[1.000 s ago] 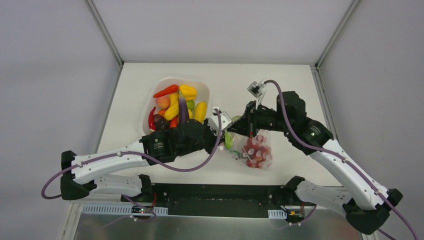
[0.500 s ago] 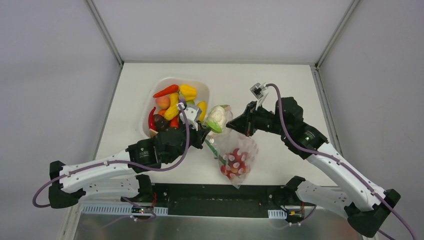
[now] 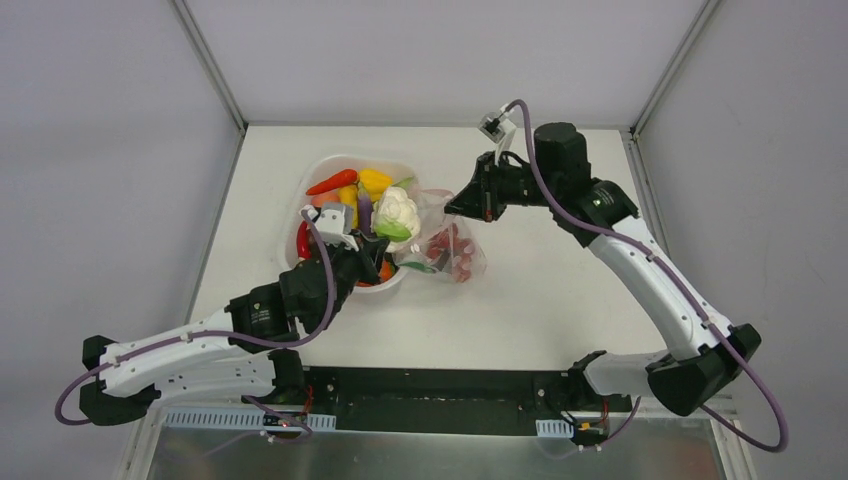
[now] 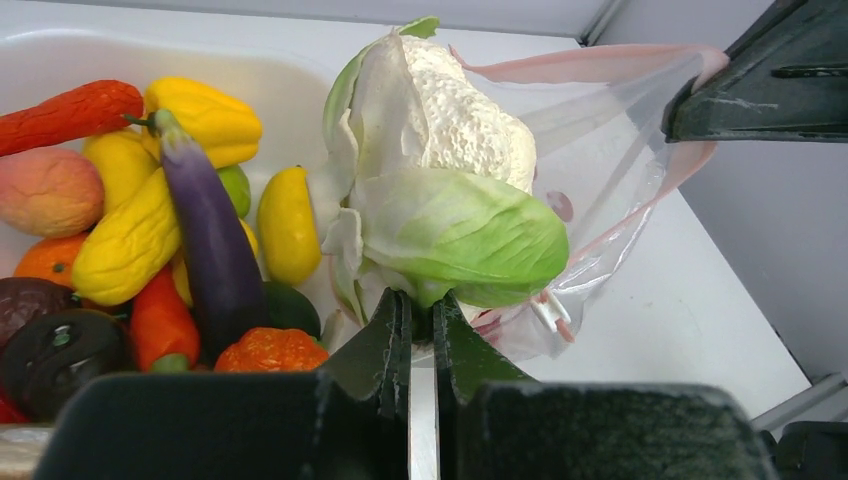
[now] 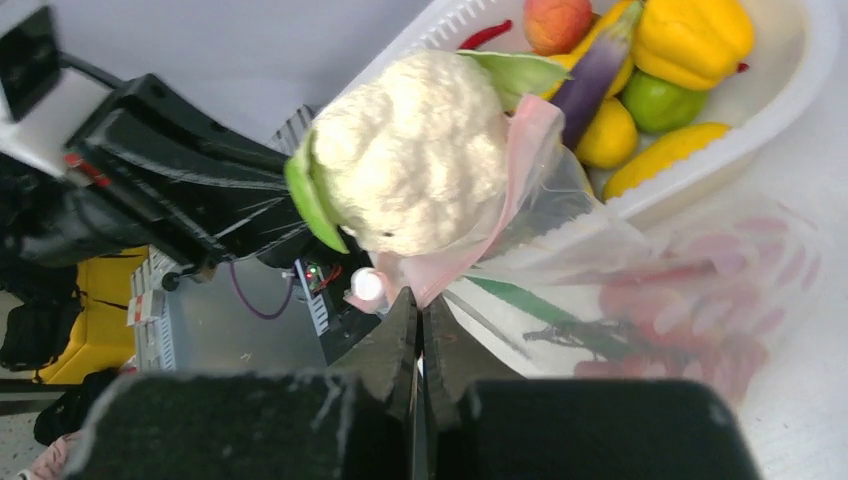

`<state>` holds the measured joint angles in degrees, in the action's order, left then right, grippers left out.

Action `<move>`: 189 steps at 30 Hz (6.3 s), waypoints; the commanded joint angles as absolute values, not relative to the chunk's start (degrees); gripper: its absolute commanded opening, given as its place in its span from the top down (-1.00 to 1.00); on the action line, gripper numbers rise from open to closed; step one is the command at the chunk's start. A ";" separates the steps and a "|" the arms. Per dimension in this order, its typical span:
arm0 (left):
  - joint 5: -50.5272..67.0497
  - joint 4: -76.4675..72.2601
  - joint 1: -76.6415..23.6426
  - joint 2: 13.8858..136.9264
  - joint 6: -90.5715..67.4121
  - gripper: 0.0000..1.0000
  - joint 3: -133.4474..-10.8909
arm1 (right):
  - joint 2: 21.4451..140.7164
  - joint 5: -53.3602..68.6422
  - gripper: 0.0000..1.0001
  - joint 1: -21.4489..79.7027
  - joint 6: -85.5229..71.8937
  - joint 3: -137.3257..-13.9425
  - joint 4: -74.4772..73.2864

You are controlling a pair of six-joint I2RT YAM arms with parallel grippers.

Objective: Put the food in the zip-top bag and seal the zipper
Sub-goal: Adjust the zipper food storage bag at the center of the board.

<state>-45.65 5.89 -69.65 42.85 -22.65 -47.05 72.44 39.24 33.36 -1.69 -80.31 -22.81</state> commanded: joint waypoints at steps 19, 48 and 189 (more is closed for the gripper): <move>-37.52 20.38 -69.02 43.14 -13.67 1.00 -59.24 | 67.82 11.02 0.94 42.37 -20.92 -72.74 -21.75; -18.28 -16.38 -63.03 38.22 -31.81 1.00 -41.40 | 65.14 1.16 0.94 48.13 -22.23 -69.21 -19.38; -18.22 24.29 -47.17 63.40 -25.30 -0.56 -67.82 | 54.60 -6.41 0.92 44.41 -15.11 -64.70 -13.77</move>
<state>-15.14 25.91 -48.62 69.36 -27.75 -70.35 53.21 -5.61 44.71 -13.34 -62.48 -19.00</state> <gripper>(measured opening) 0.693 0.047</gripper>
